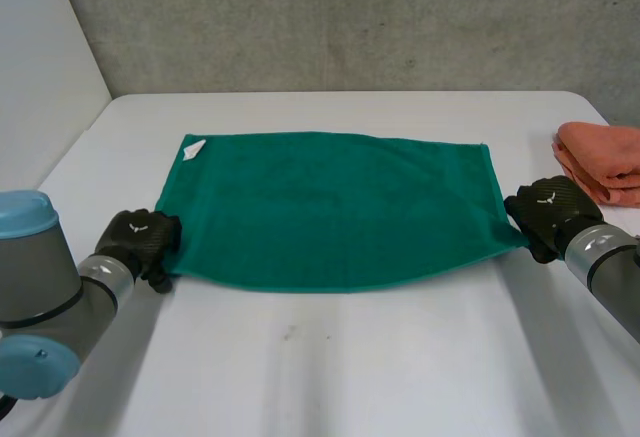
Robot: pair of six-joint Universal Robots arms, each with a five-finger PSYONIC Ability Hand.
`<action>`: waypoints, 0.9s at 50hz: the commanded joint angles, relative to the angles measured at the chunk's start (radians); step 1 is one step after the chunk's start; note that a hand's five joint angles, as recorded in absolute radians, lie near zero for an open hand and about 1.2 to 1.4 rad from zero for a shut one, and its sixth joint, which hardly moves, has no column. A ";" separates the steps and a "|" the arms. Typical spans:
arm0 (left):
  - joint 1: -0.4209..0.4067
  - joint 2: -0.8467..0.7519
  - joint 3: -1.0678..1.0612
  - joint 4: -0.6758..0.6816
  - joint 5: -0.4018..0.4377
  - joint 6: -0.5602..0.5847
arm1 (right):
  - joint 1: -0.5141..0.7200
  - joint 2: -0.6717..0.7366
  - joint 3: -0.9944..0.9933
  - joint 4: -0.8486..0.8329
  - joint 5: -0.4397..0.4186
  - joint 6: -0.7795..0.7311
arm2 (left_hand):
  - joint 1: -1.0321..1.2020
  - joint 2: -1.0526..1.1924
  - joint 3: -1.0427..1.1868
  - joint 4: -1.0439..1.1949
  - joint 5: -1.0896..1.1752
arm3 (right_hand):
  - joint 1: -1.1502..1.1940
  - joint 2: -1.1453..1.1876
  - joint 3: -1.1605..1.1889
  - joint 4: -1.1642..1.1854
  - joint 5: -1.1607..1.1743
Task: Fold the laundry.
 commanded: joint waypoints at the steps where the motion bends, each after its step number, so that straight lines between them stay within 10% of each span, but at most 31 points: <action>1: 0.014 -0.047 0.060 0.019 -0.001 0.013 | 0.000 -0.002 0.007 0.007 0.001 -0.001 | 0.733 0.741 0.740 0.741 0.741 | 0.406 0.228 0.217 0.206 0.227; 12: 0.010 0.122 0.005 -0.097 -0.011 0.094 | -0.006 -0.081 -0.013 0.217 -0.009 -0.068 | 0.854 0.862 0.861 0.862 0.862 | 0.406 0.228 0.217 0.206 0.227; 23: 0.001 0.360 -0.106 -0.713 0.012 0.454 | -0.092 -0.198 -0.015 0.732 0.005 -0.478 | 0.854 0.862 0.861 0.862 0.862 | 0.406 0.228 0.217 0.206 0.227; 34: -0.016 0.202 0.055 -0.380 0.014 0.453 | -0.039 -0.088 -0.114 0.520 0.015 -0.305 | 0.854 0.862 0.861 0.862 0.862 | 0.406 0.228 0.217 0.206 0.227; 45: -0.109 -0.212 0.444 -0.066 -0.084 0.459 | 0.129 0.239 -0.490 0.312 0.205 -0.237 | 0.854 0.862 0.861 0.862 0.862 | 0.406 0.228 0.217 0.206 0.227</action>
